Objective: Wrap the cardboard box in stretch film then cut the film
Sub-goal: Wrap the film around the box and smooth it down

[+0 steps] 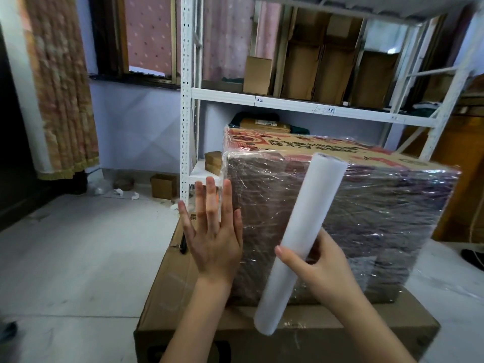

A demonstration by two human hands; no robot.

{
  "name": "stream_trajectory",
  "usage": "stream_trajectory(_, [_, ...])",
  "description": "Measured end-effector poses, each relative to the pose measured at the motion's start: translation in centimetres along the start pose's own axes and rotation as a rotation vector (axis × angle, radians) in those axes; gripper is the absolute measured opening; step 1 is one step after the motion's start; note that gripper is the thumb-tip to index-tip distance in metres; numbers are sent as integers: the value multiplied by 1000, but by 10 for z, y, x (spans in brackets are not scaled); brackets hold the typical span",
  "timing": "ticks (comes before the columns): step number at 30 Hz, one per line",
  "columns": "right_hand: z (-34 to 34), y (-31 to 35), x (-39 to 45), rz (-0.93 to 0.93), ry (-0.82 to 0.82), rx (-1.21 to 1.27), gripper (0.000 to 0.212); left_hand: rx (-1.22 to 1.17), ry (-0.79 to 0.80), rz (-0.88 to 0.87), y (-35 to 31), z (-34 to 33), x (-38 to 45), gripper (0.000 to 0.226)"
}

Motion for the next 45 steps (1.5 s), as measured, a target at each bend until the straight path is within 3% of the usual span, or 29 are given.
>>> stream_trajectory(9, [9, -8, -1, -109, -159, -2, 50, 4, -13, -14, -1, 8, 3, 50])
stream_trajectory(13, [6, -8, 0, -113, -150, -62, 31, -33, -75, -361, -22, 9, 1, 54])
stream_trajectory(15, [5, -10, 1, -112, -161, -39, 33, 0, -1, -520, -28, 2, -5, 56])
stream_trajectory(17, [4, -12, 1, -120, -164, 2, 41, 26, 40, -563, -24, -6, -7, 58])
stream_trajectory(22, [2, -14, 0, -103, -19, 156, 55, 31, 9, -562, -20, -12, -2, 57])
stream_trajectory(26, [13, -19, -4, -62, 178, 89, 38, 40, 21, -541, -22, -12, -3, 55])
stream_trajectory(29, [24, -21, -2, -48, 219, -3, 36, 31, 27, -540, -20, -11, -4, 55])
stream_trajectory(37, [36, -33, 3, -145, -81, -65, 40, 52, 33, -531, -19, -14, -6, 56])
stream_trajectory(42, [35, -33, 2, -138, -113, -120, 50, 45, 21, -518, -26, -7, -6, 56])
stream_trajectory(45, [36, -33, 2, -126, -139, -136, 54, -47, 65, -703, -39, -1, -27, 61])
Point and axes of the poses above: each hand's wrist, its own x-axis towards the middle knuckle, its own z-axis out of the back of the hand, y = z × x, the point moved 2 cm from there along x, towards the middle knuckle, and after that the axes turned 5 degrees about -x, right-handed, at the moved point
